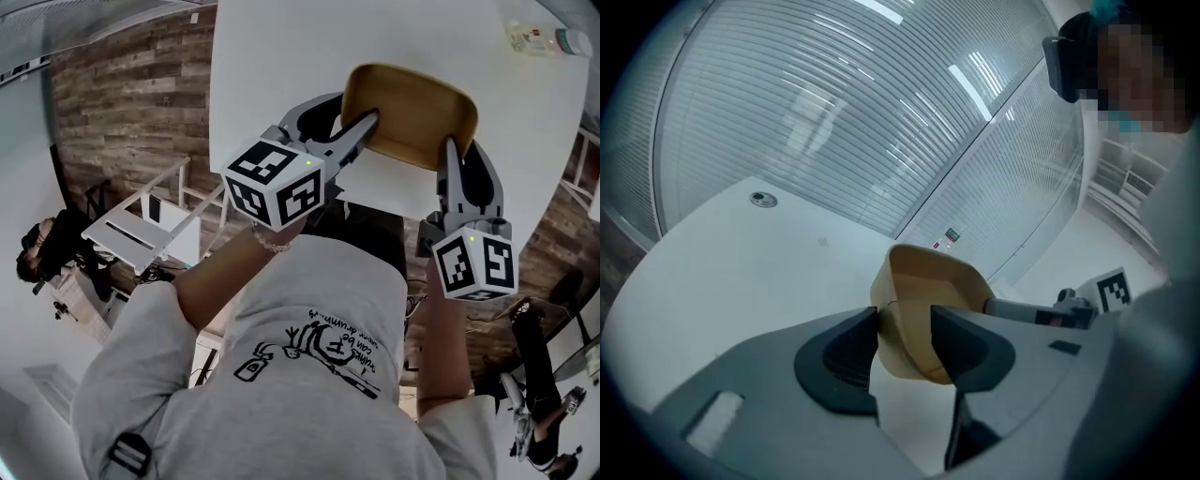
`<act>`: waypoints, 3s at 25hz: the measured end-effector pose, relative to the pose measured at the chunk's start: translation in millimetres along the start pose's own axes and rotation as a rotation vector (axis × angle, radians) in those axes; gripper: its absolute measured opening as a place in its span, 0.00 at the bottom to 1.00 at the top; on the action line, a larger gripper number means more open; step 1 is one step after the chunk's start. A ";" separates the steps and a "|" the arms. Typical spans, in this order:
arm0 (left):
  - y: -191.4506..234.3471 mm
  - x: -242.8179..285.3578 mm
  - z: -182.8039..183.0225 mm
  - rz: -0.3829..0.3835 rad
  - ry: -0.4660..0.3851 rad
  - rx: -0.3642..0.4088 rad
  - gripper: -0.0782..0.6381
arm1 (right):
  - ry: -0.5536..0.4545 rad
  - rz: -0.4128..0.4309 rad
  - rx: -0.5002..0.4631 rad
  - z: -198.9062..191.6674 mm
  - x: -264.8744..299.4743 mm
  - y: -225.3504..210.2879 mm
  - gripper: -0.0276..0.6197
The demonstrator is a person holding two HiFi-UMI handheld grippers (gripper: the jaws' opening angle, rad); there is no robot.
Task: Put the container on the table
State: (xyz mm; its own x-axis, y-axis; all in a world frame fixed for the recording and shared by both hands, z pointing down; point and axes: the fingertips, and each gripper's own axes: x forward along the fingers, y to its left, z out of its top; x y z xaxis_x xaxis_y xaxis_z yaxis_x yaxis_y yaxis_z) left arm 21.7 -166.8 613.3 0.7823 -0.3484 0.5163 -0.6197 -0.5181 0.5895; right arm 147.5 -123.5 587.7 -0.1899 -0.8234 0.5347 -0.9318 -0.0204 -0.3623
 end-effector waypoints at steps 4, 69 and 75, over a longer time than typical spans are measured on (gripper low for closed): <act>16.8 13.2 -19.7 0.027 0.015 0.001 0.34 | 0.040 -0.004 -0.020 -26.3 13.6 -8.9 0.19; -41.6 -24.8 16.2 0.038 -0.021 0.184 0.23 | -0.059 0.006 -0.192 18.4 -37.5 -1.0 0.18; -79.9 -55.9 42.8 -0.012 -0.090 0.235 0.16 | -0.116 0.057 -0.228 52.5 -67.4 27.2 0.15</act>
State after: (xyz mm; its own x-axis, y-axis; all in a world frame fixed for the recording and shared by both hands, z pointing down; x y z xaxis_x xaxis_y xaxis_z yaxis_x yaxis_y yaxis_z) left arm 30.2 -139.4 510.8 0.7983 -0.4036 0.4469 -0.5872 -0.6864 0.4290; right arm 151.2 -98.4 501.7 -0.2199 -0.8792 0.4227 -0.9687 0.1458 -0.2007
